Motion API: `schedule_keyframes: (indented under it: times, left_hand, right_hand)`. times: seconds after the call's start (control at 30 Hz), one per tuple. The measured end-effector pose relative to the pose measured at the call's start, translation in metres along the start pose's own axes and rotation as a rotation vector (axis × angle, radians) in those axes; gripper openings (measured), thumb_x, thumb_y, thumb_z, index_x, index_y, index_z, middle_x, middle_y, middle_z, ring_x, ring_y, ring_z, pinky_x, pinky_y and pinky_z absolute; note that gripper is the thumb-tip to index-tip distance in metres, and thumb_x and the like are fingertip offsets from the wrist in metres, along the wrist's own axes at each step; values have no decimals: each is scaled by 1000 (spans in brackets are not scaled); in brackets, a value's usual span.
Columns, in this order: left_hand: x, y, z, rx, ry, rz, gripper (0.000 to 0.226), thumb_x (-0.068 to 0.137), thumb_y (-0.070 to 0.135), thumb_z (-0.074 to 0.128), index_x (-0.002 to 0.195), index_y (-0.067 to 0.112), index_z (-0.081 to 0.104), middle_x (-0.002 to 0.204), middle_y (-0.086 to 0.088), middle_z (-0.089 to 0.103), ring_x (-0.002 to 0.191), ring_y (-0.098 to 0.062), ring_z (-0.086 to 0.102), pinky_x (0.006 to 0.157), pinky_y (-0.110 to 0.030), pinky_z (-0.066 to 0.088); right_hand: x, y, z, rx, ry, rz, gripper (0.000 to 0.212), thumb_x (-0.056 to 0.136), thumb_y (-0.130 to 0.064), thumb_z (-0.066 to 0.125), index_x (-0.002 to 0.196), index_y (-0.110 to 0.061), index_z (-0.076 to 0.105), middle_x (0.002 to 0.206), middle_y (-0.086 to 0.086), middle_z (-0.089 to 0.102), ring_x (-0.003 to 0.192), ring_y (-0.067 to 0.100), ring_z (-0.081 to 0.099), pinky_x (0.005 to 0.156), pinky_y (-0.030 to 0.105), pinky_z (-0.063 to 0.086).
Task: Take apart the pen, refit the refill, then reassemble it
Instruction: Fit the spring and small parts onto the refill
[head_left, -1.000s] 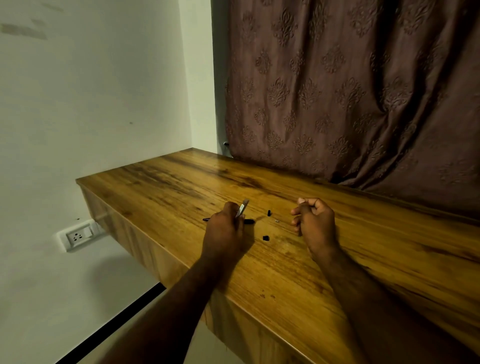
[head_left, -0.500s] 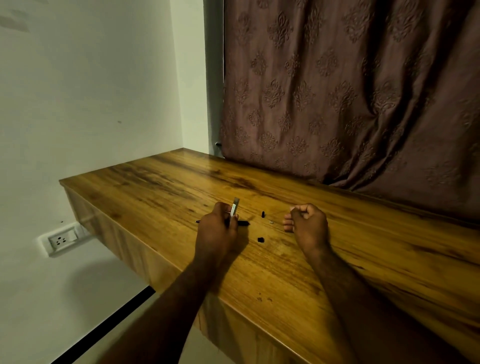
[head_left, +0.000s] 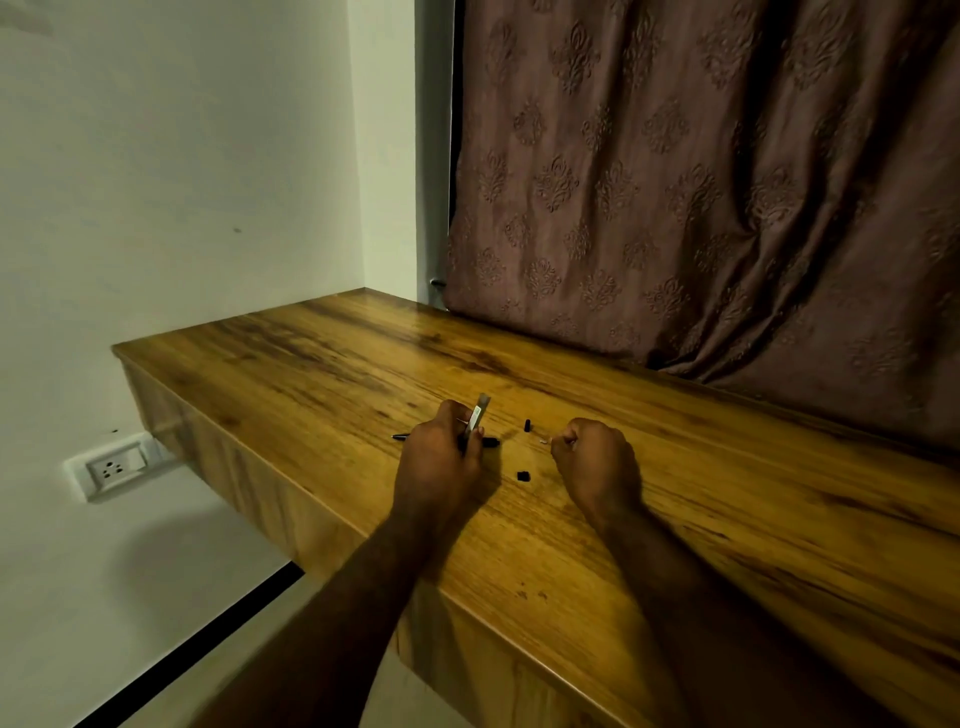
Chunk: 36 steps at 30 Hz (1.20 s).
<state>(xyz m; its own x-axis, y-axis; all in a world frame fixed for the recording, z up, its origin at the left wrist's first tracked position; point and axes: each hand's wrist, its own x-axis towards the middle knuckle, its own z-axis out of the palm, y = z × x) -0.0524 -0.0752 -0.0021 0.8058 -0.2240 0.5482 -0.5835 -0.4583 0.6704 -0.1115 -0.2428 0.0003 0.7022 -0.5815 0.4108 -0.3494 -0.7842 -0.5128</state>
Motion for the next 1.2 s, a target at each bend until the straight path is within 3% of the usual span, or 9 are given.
schedule_keyframes:
  times: [0.17,0.33,0.43,0.6,0.77,0.93,1.2]
  left_hand:
    - [0,-1,1,-9,-9,-19,15,89,23,62,102,16,58,89,-2,71,76,-15,66,68,-33,55]
    - [0,-1,1,-13,-20,-25,14,89,23,62,101,18,58,88,1,70,72,-8,60,63,-23,47]
    - [0,0,1,-10,-25,-20,15,89,23,62,102,16,58,89,-1,70,74,-11,61,65,-27,50]
    - [0,1,0,-3,-35,-35,15,89,24,61,102,17,58,91,-3,70,79,-18,66,70,-36,57]
    - [0,1,0,-7,-42,-24,13,89,23,61,101,18,57,90,-1,70,75,-13,64,67,-31,54]
    - [0,1,-1,-5,-53,-27,16,89,24,61,103,17,58,92,-4,70,82,-19,67,73,-38,57]
    - [-2,1,0,-8,-45,-21,12,89,23,61,99,19,57,88,0,69,77,-15,65,70,-37,57]
  right_hand:
    - [-2,-2,2,-137,-52,-39,19,90,-35,57,80,-19,64,80,1,67,76,24,62,64,31,51]
    - [-3,-5,3,-199,-57,-41,20,89,-33,54,74,-20,56,81,3,65,77,26,60,60,29,40]
    - [-3,-4,3,-201,-62,-53,22,88,-32,54,69,-21,51,79,3,63,74,26,58,60,29,38]
    - [-3,-3,3,-200,-76,-81,18,88,-33,54,75,-21,58,80,2,65,75,25,60,60,29,40]
    - [-2,-2,4,-193,-77,-110,17,87,-33,54,80,-20,62,81,1,67,76,26,62,62,30,45]
    - [-2,-3,5,-188,-86,-116,17,86,-34,55,79,-21,62,79,1,67,75,25,62,63,32,49]
    - [-1,-2,6,-194,-77,-112,18,86,-35,57,80,-19,63,81,1,67,76,26,62,60,29,43]
